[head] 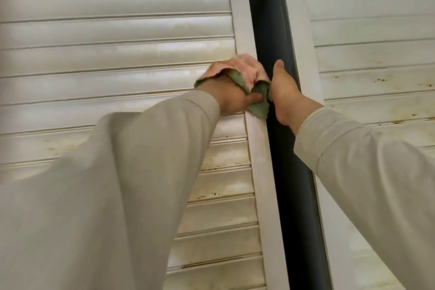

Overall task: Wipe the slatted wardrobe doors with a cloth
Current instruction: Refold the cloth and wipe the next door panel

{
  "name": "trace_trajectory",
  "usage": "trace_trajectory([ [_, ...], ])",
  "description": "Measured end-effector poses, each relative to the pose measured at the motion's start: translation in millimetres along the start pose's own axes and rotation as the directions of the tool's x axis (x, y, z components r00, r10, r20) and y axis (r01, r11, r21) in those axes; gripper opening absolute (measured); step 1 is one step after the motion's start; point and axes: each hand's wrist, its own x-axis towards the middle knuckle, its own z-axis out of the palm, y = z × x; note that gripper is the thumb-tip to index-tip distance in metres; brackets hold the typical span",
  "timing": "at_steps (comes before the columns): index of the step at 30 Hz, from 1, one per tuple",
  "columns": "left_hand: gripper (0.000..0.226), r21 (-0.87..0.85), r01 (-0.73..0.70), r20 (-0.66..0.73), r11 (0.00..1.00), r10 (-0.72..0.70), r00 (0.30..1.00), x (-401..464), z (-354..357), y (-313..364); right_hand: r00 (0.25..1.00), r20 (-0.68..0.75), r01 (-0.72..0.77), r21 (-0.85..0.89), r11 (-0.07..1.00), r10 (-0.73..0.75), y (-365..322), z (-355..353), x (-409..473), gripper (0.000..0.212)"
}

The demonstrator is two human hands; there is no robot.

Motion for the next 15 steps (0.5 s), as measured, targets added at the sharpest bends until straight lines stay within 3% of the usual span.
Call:
trace_trajectory([
  [3, 0.061, -0.071, 0.115, -0.097, 0.991, -0.121, 0.988, 0.2, 2.4, 11.3, 0.999, -0.022, 0.024, 0.001, 1.0, -0.024, 4.7, 5.8, 3.7, 0.056],
  [8, 0.041, 0.09, -0.092, 0.105, 0.992, 0.083, 0.991, -50.2, 18.1, 27.2, 0.998, 0.02, -0.056, 0.045, 0.997, 0.056, 29.1, 10.1, 5.7, 0.062],
  [12, 0.051, 0.101, 0.078, -0.018, 0.992, -0.076, 0.997, -51.7, -11.7, -6.1, 0.996, -0.012, -0.084, 0.041, 0.996, 0.084, 35.1, 22.4, 5.6, 0.075],
  [15, 0.056, 0.057, 0.29, -0.093, 0.955, -0.285, 0.954, -70.7, -15.8, -53.1, 0.998, -0.021, -0.065, -0.036, 0.997, 0.064, 39.0, 24.5, 12.8, 0.081],
])
